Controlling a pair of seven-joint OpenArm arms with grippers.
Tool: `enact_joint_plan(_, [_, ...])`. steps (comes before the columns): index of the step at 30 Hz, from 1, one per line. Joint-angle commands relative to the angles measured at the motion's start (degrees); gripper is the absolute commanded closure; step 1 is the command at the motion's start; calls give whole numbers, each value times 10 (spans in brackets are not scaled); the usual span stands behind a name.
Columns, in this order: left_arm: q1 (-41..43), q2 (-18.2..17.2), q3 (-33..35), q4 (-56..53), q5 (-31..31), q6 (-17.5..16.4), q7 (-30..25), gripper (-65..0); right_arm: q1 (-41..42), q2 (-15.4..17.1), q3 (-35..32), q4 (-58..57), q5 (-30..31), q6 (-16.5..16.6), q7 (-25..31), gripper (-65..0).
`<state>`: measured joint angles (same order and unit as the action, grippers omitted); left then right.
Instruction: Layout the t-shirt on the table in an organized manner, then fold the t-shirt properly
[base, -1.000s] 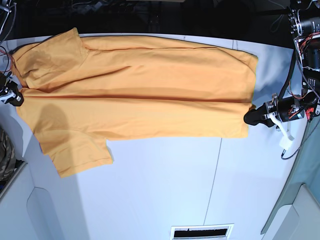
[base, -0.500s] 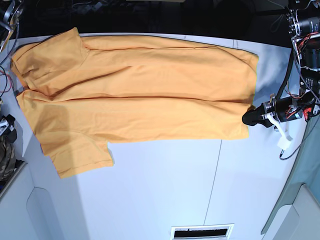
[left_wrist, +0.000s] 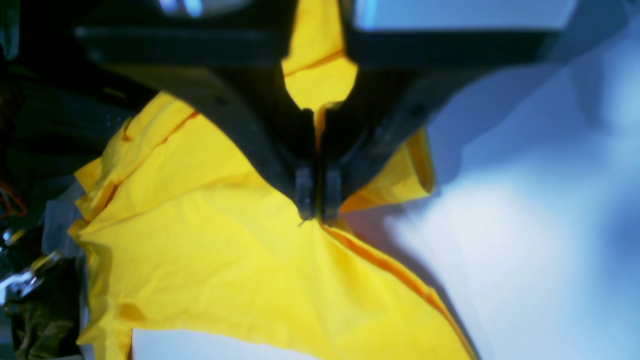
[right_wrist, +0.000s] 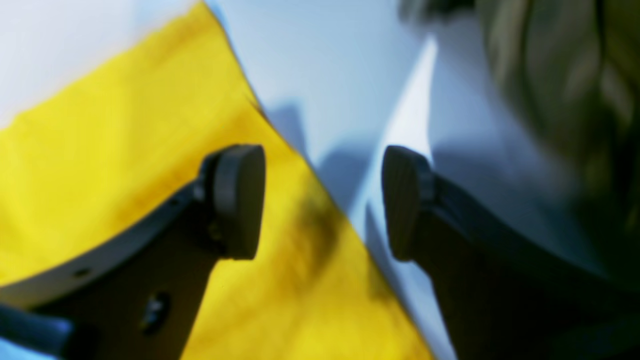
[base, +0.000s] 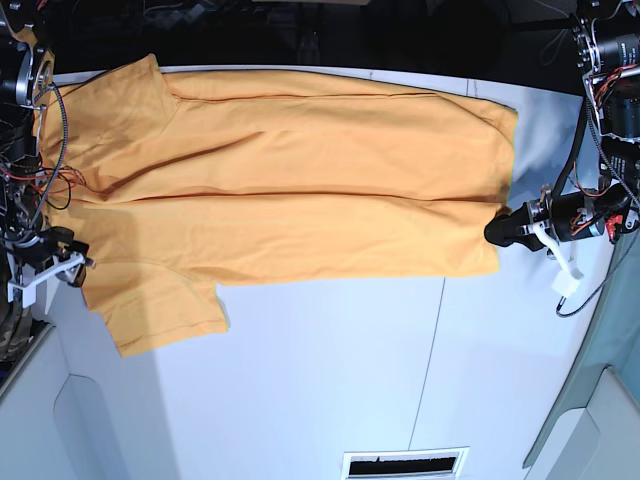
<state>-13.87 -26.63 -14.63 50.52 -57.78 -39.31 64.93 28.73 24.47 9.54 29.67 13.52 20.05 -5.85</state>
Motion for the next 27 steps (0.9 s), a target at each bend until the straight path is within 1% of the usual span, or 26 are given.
enact_joint_plan(1, [-12,-10,-2,9,-14,-7,-4,0,15,10,0,-8,3,1,14,-366])
enact_joint_plan(3, [-12,-10,-2,9,-16,-7,-7,0,15,10,0,-35,4,19,14,-366])
enact_joint_plan(4, [-12,-10,-2,9,-16,-7,-11,0,15,10,0,-44,4,39,14,-366])
enact_joint_plan(7, [-12,-10,-2,9,-15,-7,-20,0,16,7,0,-46,4,117,14,-364])
enact_joint_plan(8, [-12,-10,-2,9,-14,-7,-19,0,16,4,0,-41,7,129,14,-364])
enact_joint_plan(11, [-12,-10,-2,9,-10,-7,-18,0,16,-2,0,-23,19,128,13,-364])
enact_joint_plan(12, [-12,-10,-2,9,-11,-7,-17,0,16,-4,0,-17,19,128,13,-351])
enact_joint_plan(13, [-12,-10,-2,9,-11,-7,-17,0,16,-6,0,-10,19,128,13,-310])
enact_joint_plan(14, [-12,-10,-2,9,-11,-7,-17,0,16,-8,0,-5,19,128,13,-252])
enact_joint_plan(17, [-12,-10,-2,9,-11,-7,-17,0,16,-10,0,5,19,127,13,0])
enact_joint_plan(19, [-12,-10,-2,9,-11,-7,-17,0,16,-9,0,10,19,127,10,0])
enact_joint_plan(23, [-12,-13,-2,9,-17,-7,-16,0,15,-2,9,34,19,128,-16,0])
enact_joint_plan(25, [-12,-21,-2,9,-45,-7,-2,0,9,2,18,64,21,130,-33,0])
enact_joint_plan(27, [-12,-34,-2,9,-87,-7,24,0,-3,7,28,106,45,130,-66,0])
